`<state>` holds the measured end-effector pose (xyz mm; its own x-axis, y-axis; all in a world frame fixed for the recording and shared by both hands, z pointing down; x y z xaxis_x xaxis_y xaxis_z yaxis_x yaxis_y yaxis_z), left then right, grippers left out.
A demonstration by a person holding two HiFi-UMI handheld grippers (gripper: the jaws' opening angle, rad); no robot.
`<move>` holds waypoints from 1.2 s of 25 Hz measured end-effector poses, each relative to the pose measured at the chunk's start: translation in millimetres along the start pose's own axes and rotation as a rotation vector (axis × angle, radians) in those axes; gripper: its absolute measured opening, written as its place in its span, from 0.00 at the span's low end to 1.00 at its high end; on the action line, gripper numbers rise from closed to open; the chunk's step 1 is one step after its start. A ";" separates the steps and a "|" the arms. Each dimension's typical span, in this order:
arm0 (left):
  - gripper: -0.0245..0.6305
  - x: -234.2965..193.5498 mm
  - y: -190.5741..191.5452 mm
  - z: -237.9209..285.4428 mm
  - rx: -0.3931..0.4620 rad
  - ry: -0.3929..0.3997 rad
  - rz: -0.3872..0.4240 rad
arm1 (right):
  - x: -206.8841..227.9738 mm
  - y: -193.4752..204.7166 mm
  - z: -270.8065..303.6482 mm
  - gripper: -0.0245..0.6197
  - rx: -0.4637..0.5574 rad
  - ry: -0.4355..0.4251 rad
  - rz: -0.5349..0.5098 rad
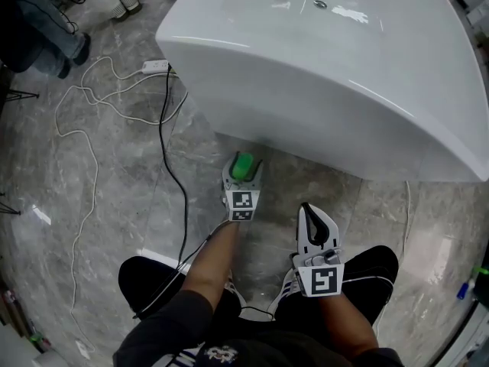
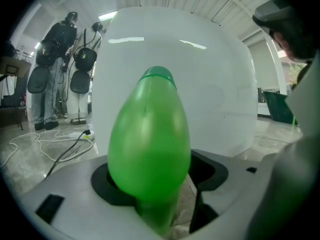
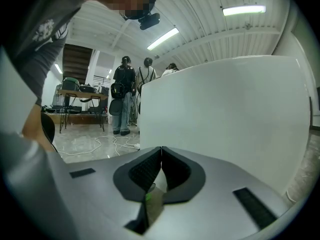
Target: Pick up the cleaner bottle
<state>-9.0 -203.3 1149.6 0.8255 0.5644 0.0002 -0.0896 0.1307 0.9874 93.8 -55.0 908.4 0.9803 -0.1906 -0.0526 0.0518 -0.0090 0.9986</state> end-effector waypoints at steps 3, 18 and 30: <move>0.47 -1.9 4.5 0.2 -0.014 -0.015 0.008 | -1.2 1.1 0.4 0.06 0.021 -0.005 0.016; 0.32 -10.9 -18.1 -8.3 -0.003 -0.046 0.008 | -4.6 0.9 2.4 0.06 0.033 -0.014 0.031; 0.32 -16.7 -176.0 -34.2 0.088 -0.078 -0.002 | 32.3 -88.3 7.0 0.06 0.022 0.086 0.013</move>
<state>-26.0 -207.8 970.4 0.8670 0.4982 0.0073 -0.0415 0.0576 0.9975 119.5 -67.2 818.5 0.9936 -0.1059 -0.0386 0.0357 -0.0288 0.9989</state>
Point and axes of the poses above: the fingertips, and each gripper's own axes: z forward along the fingers, x to its right, y out of its underside, the point moved 4 cm from there along -z, backward along the fingers, and after that the axes turned 12 degrees about x, right-handed, at the moved point
